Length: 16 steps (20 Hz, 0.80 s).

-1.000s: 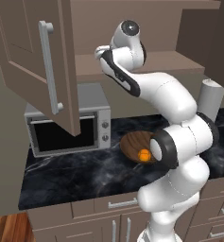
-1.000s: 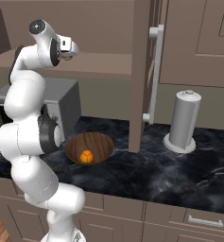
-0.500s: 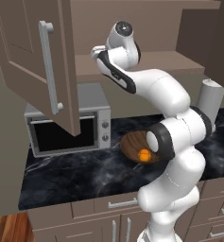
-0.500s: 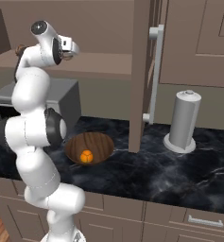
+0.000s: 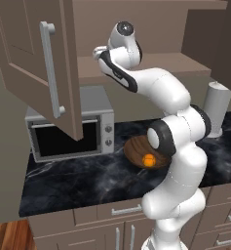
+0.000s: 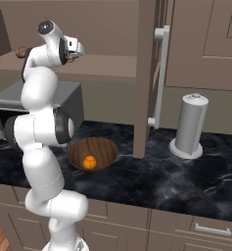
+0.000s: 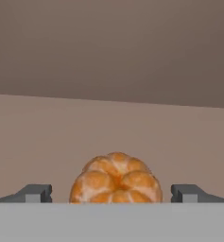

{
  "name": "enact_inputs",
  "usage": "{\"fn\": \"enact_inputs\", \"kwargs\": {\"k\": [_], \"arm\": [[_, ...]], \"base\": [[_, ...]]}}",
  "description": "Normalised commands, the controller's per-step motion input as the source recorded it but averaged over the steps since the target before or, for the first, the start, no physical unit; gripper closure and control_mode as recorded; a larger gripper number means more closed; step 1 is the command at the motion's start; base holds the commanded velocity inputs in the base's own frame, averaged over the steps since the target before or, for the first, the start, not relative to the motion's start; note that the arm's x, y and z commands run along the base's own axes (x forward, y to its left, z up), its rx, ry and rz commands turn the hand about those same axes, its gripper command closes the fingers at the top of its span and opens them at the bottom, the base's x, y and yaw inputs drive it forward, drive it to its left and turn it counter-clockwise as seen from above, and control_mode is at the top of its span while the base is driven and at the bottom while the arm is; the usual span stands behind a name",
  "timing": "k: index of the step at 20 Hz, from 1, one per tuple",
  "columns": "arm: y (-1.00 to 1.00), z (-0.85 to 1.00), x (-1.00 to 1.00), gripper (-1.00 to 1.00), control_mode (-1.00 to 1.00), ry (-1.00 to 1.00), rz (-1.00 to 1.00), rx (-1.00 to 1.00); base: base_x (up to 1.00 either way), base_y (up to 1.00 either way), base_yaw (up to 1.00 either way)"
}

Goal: Open the cabinet. Pick the orange and tangerine from the cabinet and place them into the bowl. Then close the cabinet.

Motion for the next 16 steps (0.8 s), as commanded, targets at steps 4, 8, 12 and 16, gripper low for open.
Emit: {"fn": "enact_inputs", "kwargs": {"k": [4,8,12,16], "arm": [[0.0,-0.02,0.26,-1.0,-1.0,0.03,-0.01,0.0],[0.0,-0.12,0.18,1.0,-1.0,0.0,0.0,0.0],[0.0,-0.08,0.04,1.0,-1.0,0.0,0.0,0.0],[0.0,0.0,0.0,1.0,-1.0,0.01,0.0,0.0]], "base": [[0.0,0.0,0.0],[0.0,0.0,0.0],[0.0,0.0,0.0],[0.0,0.0,0.0]]}}
